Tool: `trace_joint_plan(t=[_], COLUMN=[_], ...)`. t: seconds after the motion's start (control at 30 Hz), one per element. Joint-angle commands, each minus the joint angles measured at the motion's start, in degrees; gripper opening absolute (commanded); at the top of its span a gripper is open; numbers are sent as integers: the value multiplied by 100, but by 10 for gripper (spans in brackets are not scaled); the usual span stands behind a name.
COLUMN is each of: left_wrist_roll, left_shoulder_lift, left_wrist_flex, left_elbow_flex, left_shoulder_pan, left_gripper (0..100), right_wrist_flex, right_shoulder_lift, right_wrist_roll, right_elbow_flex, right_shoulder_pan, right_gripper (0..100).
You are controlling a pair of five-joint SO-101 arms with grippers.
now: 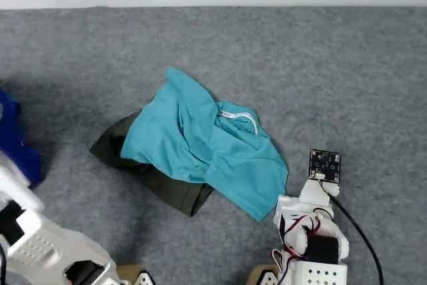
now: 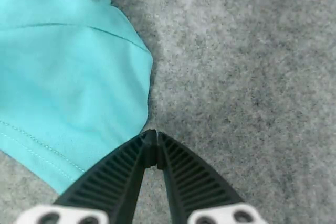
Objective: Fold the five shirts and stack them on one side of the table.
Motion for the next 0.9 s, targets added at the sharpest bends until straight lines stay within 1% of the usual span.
trace_joint_plan(t=[0.0, 0.07, 0.1, 0.23, 0.33, 0.4, 0.5, 0.7, 0.87], left_wrist_roll=[-501, -501, -510, -510, -510, -510, -475, -492, -431], left_shoulder_lift=[-97, -97, -97, -158, -343, -492, -756, -1178, -1064], left_wrist_flex=[220, 360, 387, 431, 730, 1081, 1143, 1134, 1064], left_elbow_flex=[84, 57, 57, -66, -330, -426, -163, 1279, 2290], left_shoulder_pan=[-18, 0, 18, 246, 695, 1213, 2163, 4264, 5916], left_gripper=[194, 247, 256, 260, 260, 260, 258, 258, 258], right_wrist_flex=[13, 13, 13, 13, 13, 13, 13, 13, 13], right_shoulder_lift=[-40, -40, -40, -40, -40, -40, -40, -40, -40], right_wrist_roll=[53, 53, 53, 53, 53, 53, 53, 53, 53], right_elbow_flex=[79, 79, 79, 79, 79, 79, 79, 79, 79], right_shoulder_pan=[-40, -40, -40, -40, -40, -40, -40, -40, -40], right_gripper=[9, 9, 9, 9, 9, 9, 9, 9, 9])
